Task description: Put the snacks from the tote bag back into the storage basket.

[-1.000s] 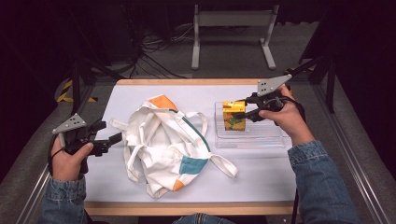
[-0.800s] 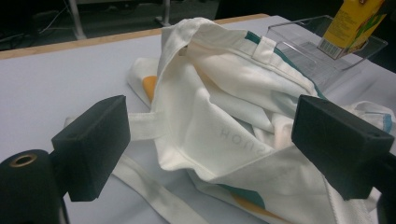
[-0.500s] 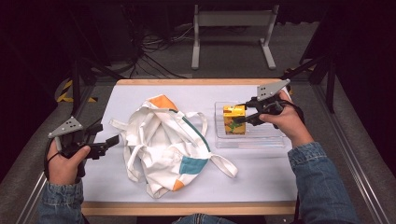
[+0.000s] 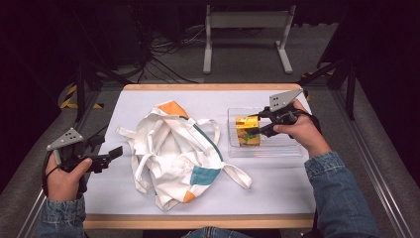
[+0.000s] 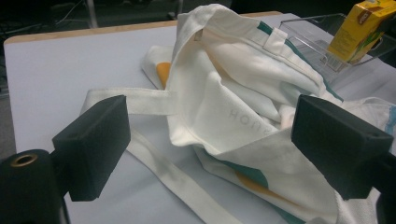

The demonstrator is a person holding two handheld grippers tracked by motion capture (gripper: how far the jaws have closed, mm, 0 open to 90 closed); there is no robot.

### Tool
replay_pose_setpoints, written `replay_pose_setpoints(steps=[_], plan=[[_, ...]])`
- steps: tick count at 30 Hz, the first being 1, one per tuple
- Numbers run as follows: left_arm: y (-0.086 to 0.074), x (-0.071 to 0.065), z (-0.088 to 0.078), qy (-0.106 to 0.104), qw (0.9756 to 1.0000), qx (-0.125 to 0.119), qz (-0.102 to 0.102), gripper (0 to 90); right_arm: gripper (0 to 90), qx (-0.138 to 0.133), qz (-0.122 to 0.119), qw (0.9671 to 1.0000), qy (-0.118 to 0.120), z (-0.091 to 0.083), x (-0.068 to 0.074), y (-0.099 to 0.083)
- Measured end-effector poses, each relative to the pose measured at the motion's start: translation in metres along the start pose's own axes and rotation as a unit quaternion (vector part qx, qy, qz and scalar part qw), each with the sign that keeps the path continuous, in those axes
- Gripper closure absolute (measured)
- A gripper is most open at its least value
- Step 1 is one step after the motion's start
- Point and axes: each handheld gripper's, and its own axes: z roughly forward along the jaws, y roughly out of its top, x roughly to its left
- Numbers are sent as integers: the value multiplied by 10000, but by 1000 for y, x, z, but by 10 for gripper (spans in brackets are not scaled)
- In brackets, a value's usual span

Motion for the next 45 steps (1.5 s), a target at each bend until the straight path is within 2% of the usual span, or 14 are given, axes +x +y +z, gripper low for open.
replay_pose_setpoints(steps=[15,22,26,40,45], plan=[[-3,0,-2,35,10000,33,-36,127,509,-7,-148,9998,157,15,0,-10],[-3,0,0,3,10000,26,-28,127,508,87,-202,9994,279,20,2,-13],[-2,0,0,-1,10000,33,-27,127,508,68,-158,9993,324,21,3,-16],[0,0,6,-76,10000,47,-12,127,500,304,-104,9987,385,21,5,-20],[2,0,8,-104,9999,44,7,127,496,315,-77,9986,423,20,6,-20]])
